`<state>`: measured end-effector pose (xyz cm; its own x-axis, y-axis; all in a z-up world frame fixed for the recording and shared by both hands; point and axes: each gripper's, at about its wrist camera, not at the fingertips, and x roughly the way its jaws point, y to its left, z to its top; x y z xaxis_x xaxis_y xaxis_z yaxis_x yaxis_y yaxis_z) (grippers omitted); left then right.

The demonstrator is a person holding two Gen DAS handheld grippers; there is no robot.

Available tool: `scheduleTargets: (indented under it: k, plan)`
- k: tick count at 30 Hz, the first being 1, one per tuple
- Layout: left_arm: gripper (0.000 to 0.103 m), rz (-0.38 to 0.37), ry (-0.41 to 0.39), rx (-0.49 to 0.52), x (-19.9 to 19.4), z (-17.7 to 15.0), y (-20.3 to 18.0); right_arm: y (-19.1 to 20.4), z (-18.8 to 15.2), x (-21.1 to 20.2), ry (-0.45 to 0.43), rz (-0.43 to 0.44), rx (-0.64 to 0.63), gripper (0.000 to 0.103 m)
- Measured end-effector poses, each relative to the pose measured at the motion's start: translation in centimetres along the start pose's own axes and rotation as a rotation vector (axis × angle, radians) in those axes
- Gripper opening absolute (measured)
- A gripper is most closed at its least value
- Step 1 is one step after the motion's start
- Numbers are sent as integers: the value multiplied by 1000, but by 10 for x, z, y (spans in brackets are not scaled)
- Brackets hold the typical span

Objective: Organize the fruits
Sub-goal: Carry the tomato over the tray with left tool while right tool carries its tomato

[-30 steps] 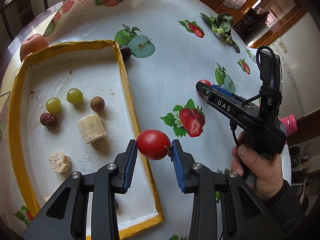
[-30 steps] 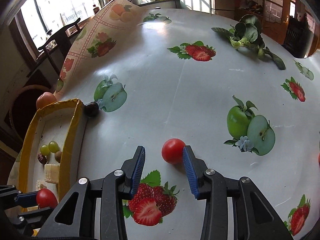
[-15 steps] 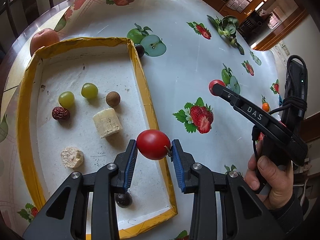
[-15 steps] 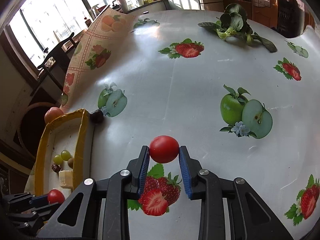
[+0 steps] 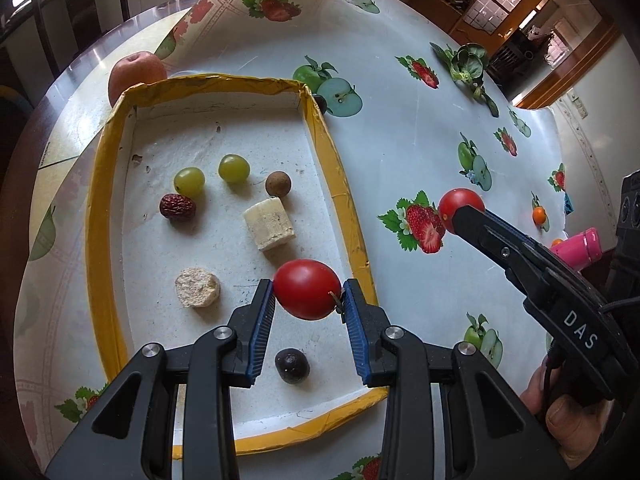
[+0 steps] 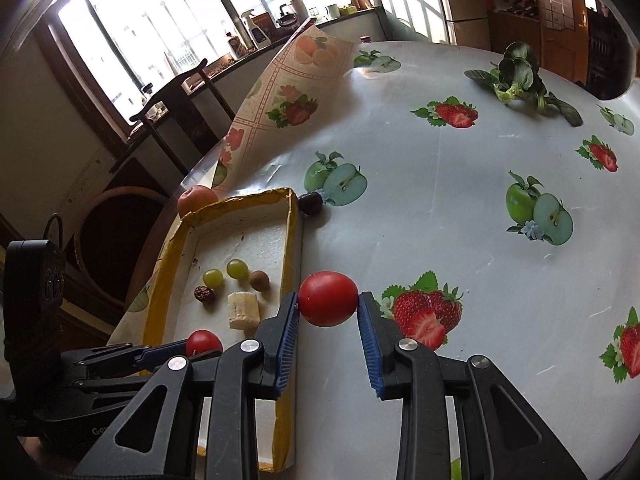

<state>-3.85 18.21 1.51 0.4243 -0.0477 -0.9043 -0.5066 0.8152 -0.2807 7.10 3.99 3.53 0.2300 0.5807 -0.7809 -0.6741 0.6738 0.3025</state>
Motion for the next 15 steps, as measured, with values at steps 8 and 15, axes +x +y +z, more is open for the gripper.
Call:
scheduleTargets:
  k: [8,15]
  plan:
    - [33,28,-23,-27,-14,-8,21,33,-15,-7,16,28,-37,31]
    - [33,52,-29,-53,-17,-11,39,54,-22,-2,35,43,-65,31]
